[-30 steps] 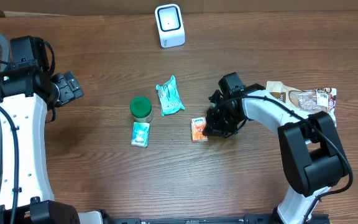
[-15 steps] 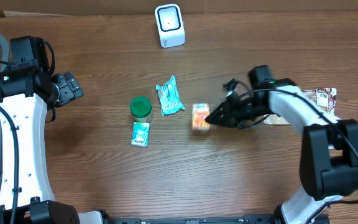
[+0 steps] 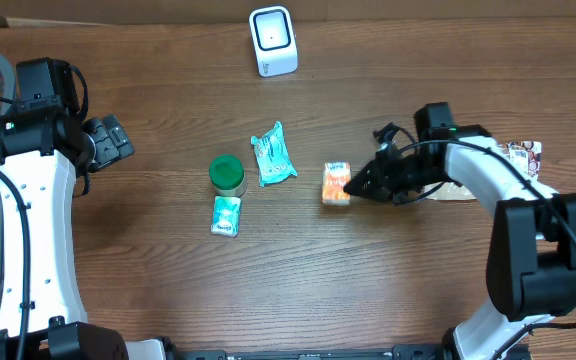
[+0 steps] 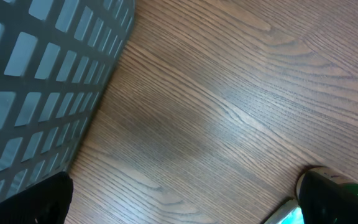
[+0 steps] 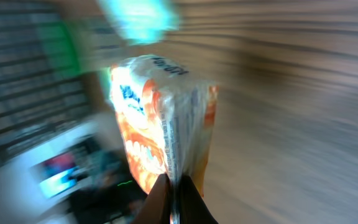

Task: Scan the item barcode
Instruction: 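Grasp the orange Kleenex tissue pack with right gripper and lift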

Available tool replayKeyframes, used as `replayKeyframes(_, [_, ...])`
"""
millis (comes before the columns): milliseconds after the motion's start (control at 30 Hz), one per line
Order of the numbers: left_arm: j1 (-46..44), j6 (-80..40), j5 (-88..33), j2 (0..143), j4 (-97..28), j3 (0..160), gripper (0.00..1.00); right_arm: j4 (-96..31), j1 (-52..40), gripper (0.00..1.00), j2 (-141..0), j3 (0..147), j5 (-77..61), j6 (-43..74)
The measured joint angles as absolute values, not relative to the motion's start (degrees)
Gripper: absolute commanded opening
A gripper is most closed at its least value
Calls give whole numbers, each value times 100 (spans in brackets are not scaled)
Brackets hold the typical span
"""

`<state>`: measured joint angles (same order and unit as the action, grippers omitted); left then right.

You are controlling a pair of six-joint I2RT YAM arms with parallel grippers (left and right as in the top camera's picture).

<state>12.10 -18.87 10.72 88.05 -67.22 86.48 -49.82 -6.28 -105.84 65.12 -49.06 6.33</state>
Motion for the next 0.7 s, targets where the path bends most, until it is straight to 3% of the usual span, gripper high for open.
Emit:
replayKeyframes(67, [1210, -1887, 1072, 8805, -6724, 8648, 100, -4980, -869, 6, -10584, 6512, -3955, 919])
replayKeyframes(100, [1210, -1887, 1072, 8805, -6722, 8648, 100, -4980, -928, 23, -10584, 6512, -3736, 1000])
replayKeyframes(133, [1210, -1887, 1072, 8805, -6724, 8648, 100, -4974, -1072, 32, -10584, 6512, -3118, 1181])
replayKeyframes(200, [1210, -1885, 1072, 8805, -6722, 8648, 100, -5013, -1155, 43, -10584, 6514, -2567, 1291])
replayKeyframes(367, [1210, -1887, 1072, 8805, -6724, 8648, 99, -5341, -1203, 43, -10584, 6523, -1715, 1461])
replayKeyframes(700, [1210, -1887, 1072, 8805, -6724, 8648, 100, -5570, -1203, 41, -10584, 6523, -2270, 1935])
